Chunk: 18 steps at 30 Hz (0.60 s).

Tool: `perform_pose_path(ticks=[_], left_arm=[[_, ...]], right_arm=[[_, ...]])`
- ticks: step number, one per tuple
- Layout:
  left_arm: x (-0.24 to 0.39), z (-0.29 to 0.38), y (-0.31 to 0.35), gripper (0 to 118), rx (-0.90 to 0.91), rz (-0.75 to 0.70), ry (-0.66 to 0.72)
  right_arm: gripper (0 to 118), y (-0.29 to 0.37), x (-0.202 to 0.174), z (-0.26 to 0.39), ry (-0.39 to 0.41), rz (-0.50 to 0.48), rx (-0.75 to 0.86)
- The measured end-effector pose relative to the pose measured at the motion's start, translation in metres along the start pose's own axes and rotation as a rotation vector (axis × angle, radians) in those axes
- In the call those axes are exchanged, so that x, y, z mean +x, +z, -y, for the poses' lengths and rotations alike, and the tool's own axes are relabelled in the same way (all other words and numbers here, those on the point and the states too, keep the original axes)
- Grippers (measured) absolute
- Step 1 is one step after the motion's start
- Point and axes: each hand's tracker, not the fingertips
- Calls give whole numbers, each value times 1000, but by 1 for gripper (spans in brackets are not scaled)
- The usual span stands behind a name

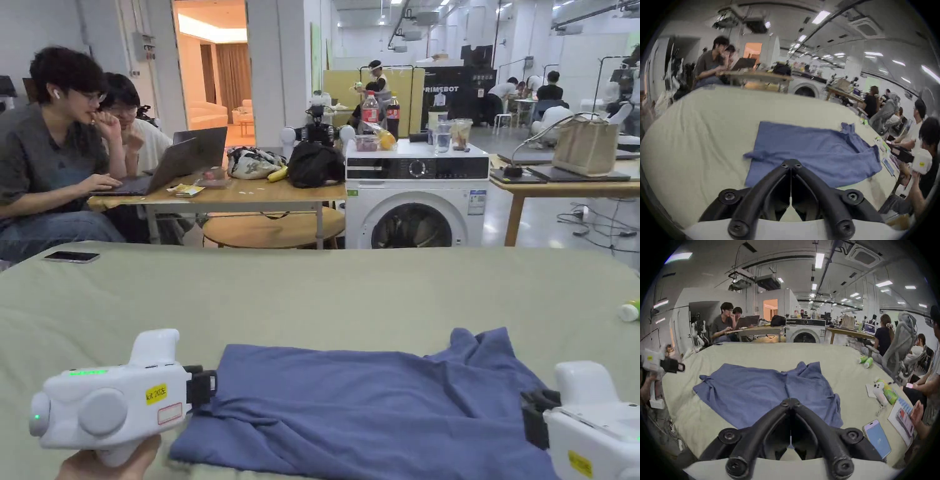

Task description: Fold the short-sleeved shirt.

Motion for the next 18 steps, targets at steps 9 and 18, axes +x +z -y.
perform_pose_path(ticks=[9,18], left_arm=[[-55,34,-77,69,-145,-60,165],[-40,46,-118,0,-270,-117,79]], right_arm=[[0,4,32,23,-130,-35,-63],[0,2,70,44,-165,68,-126]])
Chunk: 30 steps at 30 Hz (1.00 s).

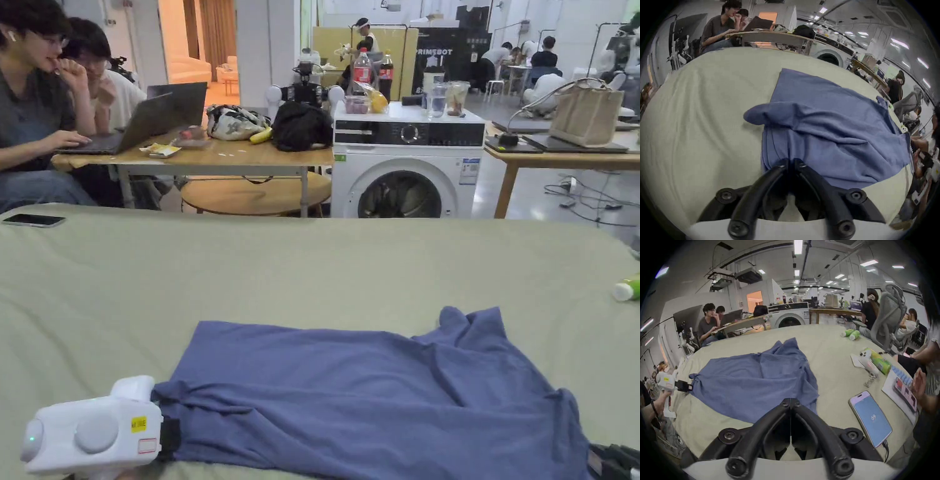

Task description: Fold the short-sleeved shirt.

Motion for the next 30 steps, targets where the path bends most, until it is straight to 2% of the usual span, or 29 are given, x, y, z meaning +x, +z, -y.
perform_pose_path(ticks=[2,3,4,5,6,10,11,12,13,14,15,16,17,18,22,25,30], left_arm=[[3,0,1,0,-11,-21,-40],[4,-1,-1,0,-12,-27,-54],[5,-2,-2,0,-21,-30,-62],[5,-3,-1,0,-23,-31,-66],[12,0,6,0,-28,-33,-70],[19,3,9,0,-26,-51,-102],[20,4,9,0,-24,-53,-103],[21,5,10,0,-21,-55,-103],[22,6,10,0,-16,-56,-99],[15,3,6,0,-12,-56,-97],[15,4,6,0,-9,-54,-97],[15,3,7,0,-6,-52,-96],[14,3,10,0,-4,-47,-92],[8,0,14,0,16,-28,-70],[4,12,81,0,259,72,-84],[0,18,117,0,247,103,-70],[-20,57,155,0,209,136,-38]], right_arm=[[0,-7,7,2,-48,49,-24],[4,-13,10,3,-77,71,-33],[23,-20,13,4,-107,79,-38],[51,-27,15,4,-115,70,-53],[69,-38,16,5,-132,61,-88],[65,-81,18,9,-167,81,-219],[58,-90,19,11,-173,77,-266],[50,-94,17,12,-143,95,-301],[36,-88,15,13,-129,104,-254],[11,-83,16,11,-129,76,-245],[1,-82,16,9,-123,57,-259],[1,-82,16,10,-150,-21,-287],[1,-79,13,10,-146,29,-274],[1,-77,11,9,-134,37,-258],[1,-47,-2,-4,-70,75,-181],[1,-16,1,-10,-122,32,-115],[1,18,2,14,-53,35,-156]])
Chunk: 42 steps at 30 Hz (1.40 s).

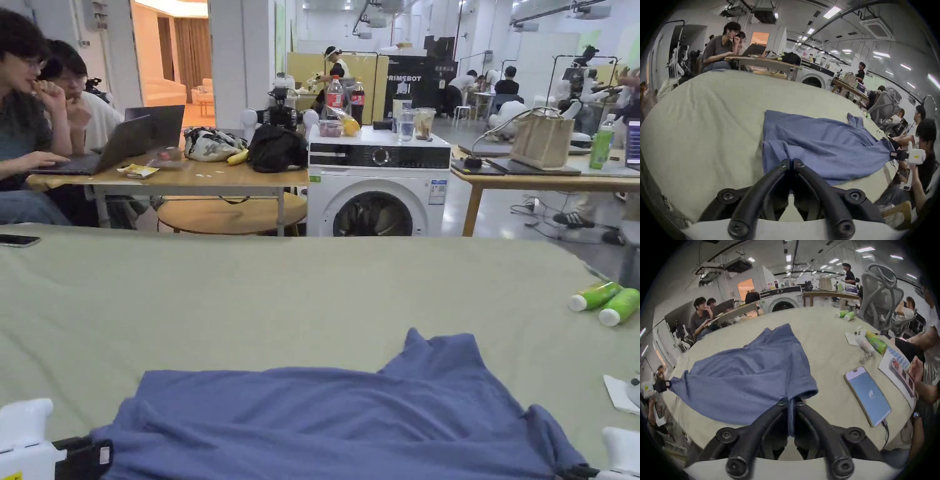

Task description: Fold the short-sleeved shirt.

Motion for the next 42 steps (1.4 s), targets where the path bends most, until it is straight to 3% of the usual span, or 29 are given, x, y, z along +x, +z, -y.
perform_pose_path(ticks=[7,8,9,10,11,12,13,15,19,21,23,24,25,26,32,38,40,41,42], left_arm=[[-7,53,33,0,-87,-22,3],[-7,55,31,0,-94,-23,0],[-8,55,29,2,-102,-15,5],[-10,56,27,16,-109,10,12],[-10,54,27,38,-96,10,16],[-6,53,27,62,-67,-9,15],[-2,50,29,70,-38,-12,-3],[10,41,37,71,73,49,-51],[49,16,43,71,244,45,-140],[66,8,42,70,322,36,-168],[78,1,36,60,322,47,-153],[69,-1,26,37,317,88,-138],[72,-3,22,12,309,125,-119],[73,-4,20,0,304,135,-113],[74,-14,-2,0,208,69,-111],[27,-78,-55,2,108,-40,-67],[5,-105,-90,48,-4,-89,-4],[-4,-113,-104,56,-37,-99,11],[-13,-119,-121,56,-72,-108,18]], right_arm=[[1,12,5,43,49,-17,-106],[4,10,5,44,52,-24,-120],[17,8,6,45,55,-32,-120],[35,7,5,45,64,-13,-109],[52,8,3,45,73,16,-92],[60,11,3,45,73,21,-68],[60,16,3,43,76,1,-36],[60,27,-1,36,81,-45,41],[60,45,-36,15,170,-62,178],[59,49,-55,6,189,-86,227],[44,46,-72,-1,201,-99,252],[18,43,-81,-4,212,-97,261],[5,39,-87,-6,233,-109,271],[2,35,-91,-8,250,-118,270],[0,3,-103,-16,285,-138,274],[0,-20,-93,-33,223,-187,222],[0,-21,-88,-37,207,-204,207],[0,-23,-86,-37,203,-212,197],[0,-25,-83,-38,200,-213,190]])
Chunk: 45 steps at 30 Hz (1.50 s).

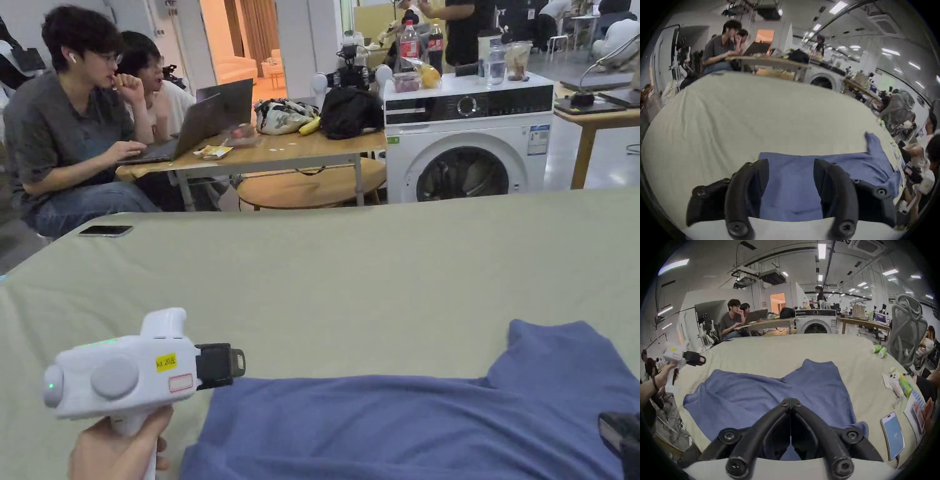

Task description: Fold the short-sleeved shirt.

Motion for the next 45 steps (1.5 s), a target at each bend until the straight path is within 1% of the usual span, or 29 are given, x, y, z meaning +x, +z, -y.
perform_pose_path(ticks=[7,10,11,12,13,14,16,18,19,20,21,22,23,25,26,27,28,29,30,31,32,34,35,36,38,40,42,43,45], left_arm=[[-14,-8,-97,56,-177,-80,38],[-10,-3,-125,52,-231,-182,-48],[-9,-2,-130,46,-254,-160,-48],[-6,-2,-125,33,-221,-169,-60],[-4,-4,-123,15,-222,-160,-66],[-5,-6,-121,0,-234,-143,-66],[-4,-5,-121,0,-255,-88,-36],[5,1,-119,0,-250,-128,-52],[6,3,-119,0,-243,-139,-63],[7,4,-120,0,-245,-143,-63],[8,3,-120,0,-249,-146,-66],[10,3,-119,0,-254,-148,-71],[11,3,-119,0,-260,-152,-82],[14,4,-119,0,-263,-160,-93],[14,5,-119,0,-260,-165,-96],[16,6,-119,0,-259,-169,-101],[18,8,-118,0,-255,-174,-115],[19,8,-117,0,-253,-176,-119],[17,8,-117,0,-249,-177,-126],[17,11,-115,0,-239,-174,-135],[16,14,-112,0,-227,-170,-136],[12,13,-104,0,-191,-147,-96],[10,13,-93,0,-164,-123,-90],[8,13,-77,0,-113,-88,-91],[10,15,-35,0,-8,-22,-112],[13,23,17,0,43,42,-158],[13,37,61,0,60,71,-163],[12,50,81,0,96,89,-153],[8,72,111,0,71,112,-148]], right_arm=[[0,-3,31,6,-29,35,-85],[0,-8,52,9,-32,72,-124],[0,-10,58,10,-31,79,-135],[0,-11,64,10,-27,96,-149],[0,-13,69,8,-19,108,-163],[0,-15,73,6,-15,111,-165],[0,-25,84,-5,-40,108,-173],[3,-42,92,-22,-73,93,-172],[8,-56,97,-33,-88,101,-208],[21,-70,103,-42,-108,104,-264],[49,-86,109,-50,-128,105,-304],[55,-103,116,-55,-142,98,-341],[55,-118,121,-58,-152,108,-383],[55,-150,136,-58,-180,168,-457],[53,-161,137,-57,-159,191,-492],[40,-170,136,-53,-124,213,-516],[22,-178,136,-47,-98,219,-547],[9,-179,133,-43,-83,227,-554],[0,-176,126,-42,-28,251,-514],[0,-173,120,-43,4,224,-503],[0,-167,112,-43,-13,225,-502],[0,-161,106,-44,7,208,-490],[0,-152,103,-47,27,213,-447],[0,-139,100,-51,33,231,-397],[0,-108,97,-61,35,184,-338],[0,-64,94,-66,25,156,-261],[0,-21,91,-60,-5,122,-211],[0,-4,90,-53,-2,117,-204],[0,30,84,-36,6,122,-201]])
